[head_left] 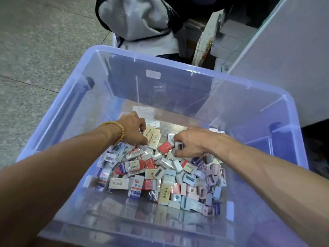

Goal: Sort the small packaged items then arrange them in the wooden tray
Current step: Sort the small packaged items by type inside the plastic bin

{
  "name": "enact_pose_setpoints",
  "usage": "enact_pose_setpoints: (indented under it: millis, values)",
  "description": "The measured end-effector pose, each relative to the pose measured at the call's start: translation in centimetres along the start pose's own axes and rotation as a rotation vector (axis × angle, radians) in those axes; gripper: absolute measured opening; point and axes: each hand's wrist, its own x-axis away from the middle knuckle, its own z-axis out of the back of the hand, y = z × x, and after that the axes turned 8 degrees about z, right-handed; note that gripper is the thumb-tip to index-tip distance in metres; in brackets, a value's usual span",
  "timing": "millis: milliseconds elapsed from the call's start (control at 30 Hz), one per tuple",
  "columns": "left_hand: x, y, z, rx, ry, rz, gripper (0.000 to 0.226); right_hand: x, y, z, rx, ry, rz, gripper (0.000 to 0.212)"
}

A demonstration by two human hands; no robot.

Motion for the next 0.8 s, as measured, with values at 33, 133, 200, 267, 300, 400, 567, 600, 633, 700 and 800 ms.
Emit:
enact_pose_setpoints:
  millis: [33, 133, 200, 267, 300, 400, 567, 600, 633, 700, 800]
  values:
    - [0.1, 0.1, 0.1, 0.023, -0.017, -0.011, 0.039, 0.6, 0.1, -0.1, -0.063, -0.041, -0.019, 0.023]
    - [0.6, 0.4, 0.3, 0.106, -0.089, -0.020, 0.039, 2.4, 0.1, -0.6, -0.117, -0.123, 0.009, 0.021]
    - [0.8, 0.4, 0.4, 0.121, -0.105, -0.014, 0.040, 3.3, -0.3, -1.1, -0.057, -0.137, 0.040, 0.018]
    - [0.9, 0.5, 0.5, 0.151, -0.123, -0.008, 0.040, 3.8, -0.4, -1.2, -0.024, -0.112, 0.021, 0.011]
    - [0.9, 0.5, 0.5, 0.174, -0.137, -0.007, 0.041, 4.0, -0.3, -1.0, -0.001, -0.063, -0.002, 0.024]
    - [0.9, 0.5, 0.3, 0.187, -0.172, -0.016, 0.041, 3.7, 0.8, -0.4, 0.100, 0.092, -0.046, 0.068]
    - [1.0, 0.6, 0.5, 0.231, -0.218, -0.035, 0.045, 2.1, 0.8, -1.0, 0.246, 0.010, -0.024, 0.086]
    - [1.0, 0.6, 0.6, 0.246, -0.226, -0.033, 0.044, 1.7, 0.8, -0.9, 0.280, 0.025, -0.020, 0.083]
    - [0.9, 0.6, 0.5, 0.270, -0.232, -0.029, 0.042, 1.3, 0.8, -0.6, 0.306, 0.034, -0.015, 0.079]
    - [0.8, 0.5, 0.4, 0.315, -0.223, -0.020, 0.040, 0.3, 0.3, -0.1, 0.323, 0.015, -0.011, 0.073]
    - [0.8, 0.3, 0.5, 0.306, -0.203, 0.000, 0.041, -0.9, -0.3, 0.1, 0.236, 0.016, -0.046, 0.057]
